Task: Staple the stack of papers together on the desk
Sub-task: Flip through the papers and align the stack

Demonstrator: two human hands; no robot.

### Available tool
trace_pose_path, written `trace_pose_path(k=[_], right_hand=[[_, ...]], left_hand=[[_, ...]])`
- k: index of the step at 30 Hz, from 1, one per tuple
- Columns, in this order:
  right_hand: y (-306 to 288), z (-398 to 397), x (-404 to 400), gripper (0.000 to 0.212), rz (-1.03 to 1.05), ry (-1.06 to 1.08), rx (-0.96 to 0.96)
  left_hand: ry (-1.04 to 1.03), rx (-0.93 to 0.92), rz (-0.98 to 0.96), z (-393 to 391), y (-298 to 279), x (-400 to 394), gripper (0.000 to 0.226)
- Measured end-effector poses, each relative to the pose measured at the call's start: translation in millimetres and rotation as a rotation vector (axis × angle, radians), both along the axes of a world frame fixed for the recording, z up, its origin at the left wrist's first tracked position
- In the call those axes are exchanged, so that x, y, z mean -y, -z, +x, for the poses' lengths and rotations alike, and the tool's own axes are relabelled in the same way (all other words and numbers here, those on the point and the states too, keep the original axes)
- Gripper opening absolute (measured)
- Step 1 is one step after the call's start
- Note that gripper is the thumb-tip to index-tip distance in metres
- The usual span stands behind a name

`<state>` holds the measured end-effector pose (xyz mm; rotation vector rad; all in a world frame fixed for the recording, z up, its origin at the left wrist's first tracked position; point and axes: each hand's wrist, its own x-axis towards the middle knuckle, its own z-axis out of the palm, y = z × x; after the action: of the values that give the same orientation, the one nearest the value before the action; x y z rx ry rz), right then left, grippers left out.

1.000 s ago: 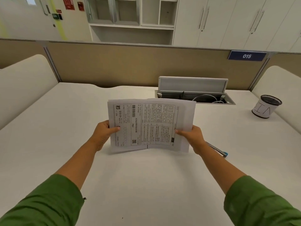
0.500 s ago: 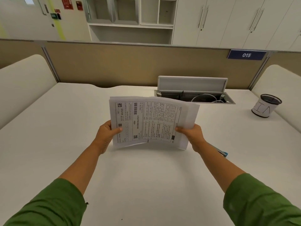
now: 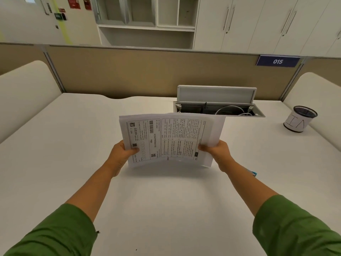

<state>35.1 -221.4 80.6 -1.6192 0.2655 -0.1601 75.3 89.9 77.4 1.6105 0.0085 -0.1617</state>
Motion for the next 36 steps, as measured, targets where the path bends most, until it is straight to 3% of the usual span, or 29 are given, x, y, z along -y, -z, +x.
trace_pose_path(k=[6,11,13,15,17,19,21,24,28,33,36], right_hand=[[3,2,-4,0.034,-0.018,0.075,-0.034],[4,7,-13,0.095,-0.037,0.395,-0.122],[6,4,-26,0.108,0.015,0.530,-0.169],[12,0,-45,0.113,0.171,0.535,-0.209],[18,-6,-66,0.104,0.418,0.395,-0.256],[18,-10,-82,0.073,0.629,0.196,-0.260],[17,-10,-89,0.039,0.662,0.085,-0.184],[8,-6,-83,0.018,0.468,0.049,-0.081],[-4,0,-61,0.014,0.159,0.039,-0.028],[-17,5,-47,0.014,-0.042,-0.038,0.023],[-24,7,-47,0.015,-0.124,-0.102,0.048]], left_hand=[[-0.035,0.049,0.031,-4,3,5,0.036],[-0.115,0.072,0.006,-6,7,15,0.031],[-0.152,0.033,-0.054,-8,10,24,0.031],[-0.190,-0.021,-0.128,-12,14,33,0.028],[-0.207,-0.081,-0.220,-16,18,45,0.020],[-0.210,-0.131,-0.323,-21,20,58,0.017],[-0.178,-0.159,-0.400,-24,22,67,0.019],[-0.117,-0.183,-0.455,-23,19,63,0.021],[-0.173,-0.156,-0.427,-7,2,30,0.016],[0.014,0.049,-0.017,4,-30,4,0.015],[0.097,0.105,0.066,6,-45,8,0.024]])
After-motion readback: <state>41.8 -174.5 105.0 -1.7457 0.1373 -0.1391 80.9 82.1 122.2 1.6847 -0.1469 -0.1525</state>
